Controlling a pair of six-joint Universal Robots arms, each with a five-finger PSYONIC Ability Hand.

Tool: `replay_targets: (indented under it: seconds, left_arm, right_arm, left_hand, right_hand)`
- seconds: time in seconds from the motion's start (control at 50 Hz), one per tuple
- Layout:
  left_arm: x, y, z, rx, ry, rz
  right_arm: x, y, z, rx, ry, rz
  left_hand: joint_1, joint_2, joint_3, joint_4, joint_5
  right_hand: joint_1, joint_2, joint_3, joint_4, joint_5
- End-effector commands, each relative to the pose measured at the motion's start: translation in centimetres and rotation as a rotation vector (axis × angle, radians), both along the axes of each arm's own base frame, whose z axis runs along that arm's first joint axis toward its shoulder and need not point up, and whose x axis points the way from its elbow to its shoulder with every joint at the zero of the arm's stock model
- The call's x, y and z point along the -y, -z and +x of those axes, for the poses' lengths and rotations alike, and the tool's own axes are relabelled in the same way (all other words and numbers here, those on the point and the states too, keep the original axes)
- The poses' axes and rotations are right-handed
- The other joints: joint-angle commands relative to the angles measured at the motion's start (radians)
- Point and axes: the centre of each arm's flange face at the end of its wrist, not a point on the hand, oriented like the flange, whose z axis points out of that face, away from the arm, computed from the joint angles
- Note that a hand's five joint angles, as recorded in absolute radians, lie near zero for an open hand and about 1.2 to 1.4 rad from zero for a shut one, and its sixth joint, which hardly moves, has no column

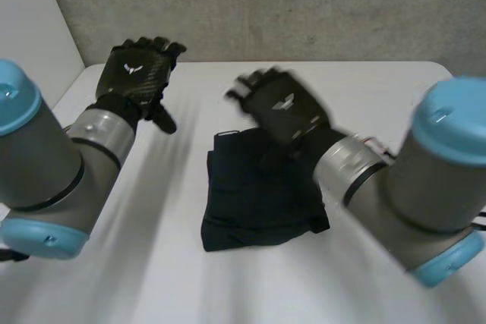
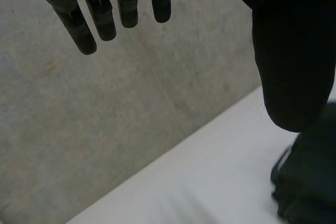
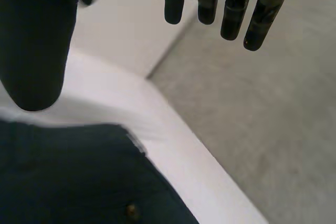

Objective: Fold the shorts.

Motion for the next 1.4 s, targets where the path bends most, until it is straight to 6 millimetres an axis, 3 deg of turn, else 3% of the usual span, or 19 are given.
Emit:
replay_targets:
  seconds: [0.02,0.14,0.18,0.26,0.42,0.48,0.56,0.62,0.7,0.72,0.78,0.8,0.86,0.88,0.94,0.96,1.02,1.1,1.4]
  left_arm:
    - [-1.1,1.6,-5.7,-0.112,0.190,0.107]
    - [-1.5,5.9,-8.9,-0.033,0.247,0.245]
    - [-1.1,8.3,-9.0,0.025,0.213,0.332]
    - [-0.7,11.5,-8.2,0.124,0.106,0.441]
    - [-0.1,13.9,-6.2,0.252,-0.027,0.510]
    - [-0.3,14.2,-6.0,0.277,-0.024,0.513]
    - [-0.8,14.1,-5.8,0.296,-0.018,0.514]
    - [-1.1,12.6,-6.0,0.276,-0.006,0.487]
    - [-1.7,8.6,-6.2,0.218,0.010,0.412]
    - [-2.0,6.6,-6.2,0.190,0.018,0.374]
    - [-2.5,3.3,-5.9,0.139,0.022,0.311]
    - [-2.8,0.9,-5.4,0.100,0.022,0.266]
    - [-3.3,-2.7,-4.0,0.041,0.004,0.197]
    - [-3.1,-4.9,-2.7,0.004,-0.024,0.154]
    - [-2.4,-7.9,0.3,-0.048,-0.100,0.090]
    - [-2.0,-9.0,2.2,-0.057,-0.150,0.079]
    - [-2.2,-9.5,3.9,-0.050,-0.168,0.097]
    - [-2.9,-9.2,4.7,-0.038,-0.131,0.167]
    - [-3.3,-9.3,4.7,-0.071,-0.111,0.194]
  right_arm:
    - [5.3,0.1,-5.0,0.144,0.256,0.251]
    - [6.4,3.4,-4.3,0.068,0.269,0.371]
    - [6.8,4.5,-4.1,0.045,0.268,0.412]
    - [7.2,7.0,-3.6,-0.011,0.248,0.492]
    - [7.9,11.1,-3.4,-0.193,0.244,0.478]
    - [7.6,12.1,-3.2,-0.258,0.247,0.452]
    - [7.5,11.8,-3.1,-0.286,0.265,0.417]
    - [7.5,10.5,-3.0,-0.265,0.264,0.393]
    - [7.3,6.7,-2.8,-0.196,0.259,0.317]
    - [7.2,5.0,-2.8,-0.163,0.261,0.288]
    - [7.1,1.9,-3.1,-0.091,0.279,0.238]
    - [7.1,-0.4,-3.6,-0.028,0.296,0.203]
    - [6.8,-3.7,-4.3,0.070,0.337,0.150]
    - [6.3,-5.8,-5.0,0.126,0.376,0.117]
    - [5.0,-9.4,-6.6,0.195,0.459,0.045]
    - [4.8,-10.0,-7.1,0.201,0.484,0.033]
    - [4.5,-10.7,-9.1,0.190,0.586,0.036]
    - [4.4,-9.5,-10.3,0.129,0.627,0.111]
    - [3.7,-9.9,-10.6,0.127,0.606,0.116]
  left_hand:
    - [-0.013,-0.022,-0.034,-0.027,-0.043]
    - [-0.002,-0.010,-0.023,-0.015,-0.031]
    - [0.004,-0.004,-0.017,-0.009,-0.025]
    - [0.001,-0.007,-0.020,-0.012,-0.028]
    - [0.001,-0.007,-0.020,-0.012,-0.028]
    - [-0.005,-0.013,-0.026,-0.018,-0.034]
    - [-0.008,-0.016,-0.029,-0.021,-0.037]
    - [-0.011,-0.019,-0.031,-0.024,-0.040]
    - [-0.016,-0.025,-0.037,-0.030,-0.046]
    - [-0.017,-0.026,-0.038,-0.031,-0.047]
    - [-0.017,-0.026,-0.038,-0.031,-0.047]
    - [-0.017,-0.026,-0.038,-0.031,-0.047]
    - [-0.017,-0.026,-0.038,-0.031,-0.047]
    - [-0.017,-0.026,-0.038,-0.031,-0.047]
    - [-0.017,-0.026,-0.038,-0.031,-0.047]
    - [-0.011,-0.019,-0.032,-0.024,-0.040]
    - [-0.008,-0.016,-0.029,-0.021,-0.037]
    - [-0.016,-0.025,-0.037,-0.030,-0.046]
    - [-0.017,-0.026,-0.038,-0.031,-0.047]
  right_hand:
    - [-0.029,-0.044,-0.037,-0.060,-0.061]
    - [-0.029,-0.044,-0.037,-0.060,-0.061]
    - [-0.029,-0.044,-0.037,-0.060,-0.061]
    - [-0.029,-0.044,-0.037,-0.060,-0.061]
    - [-0.029,-0.044,-0.037,-0.060,-0.061]
    - [-0.029,-0.044,-0.037,-0.060,-0.061]
    - [-0.029,-0.044,-0.037,-0.060,-0.061]
    - [-0.029,-0.044,-0.037,-0.060,-0.061]
    - [-0.029,-0.044,-0.037,-0.060,-0.061]
    - [-0.029,-0.044,-0.037,-0.060,-0.061]
    - [-0.029,-0.044,-0.037,-0.060,-0.061]
    - [-0.029,-0.044,-0.037,-0.060,-0.061]
    - [-0.029,-0.044,-0.037,-0.060,-0.061]
    - [-0.029,-0.044,-0.037,-0.060,-0.061]
    - [-0.029,-0.044,-0.037,-0.060,-0.061]
    - [-0.029,-0.044,-0.037,-0.060,-0.061]
    - [-0.029,-0.044,-0.037,-0.060,-0.061]
    - [-0.029,-0.044,-0.037,-0.060,-0.061]
    - [-0.029,-0.044,-0.037,-0.060,-0.061]
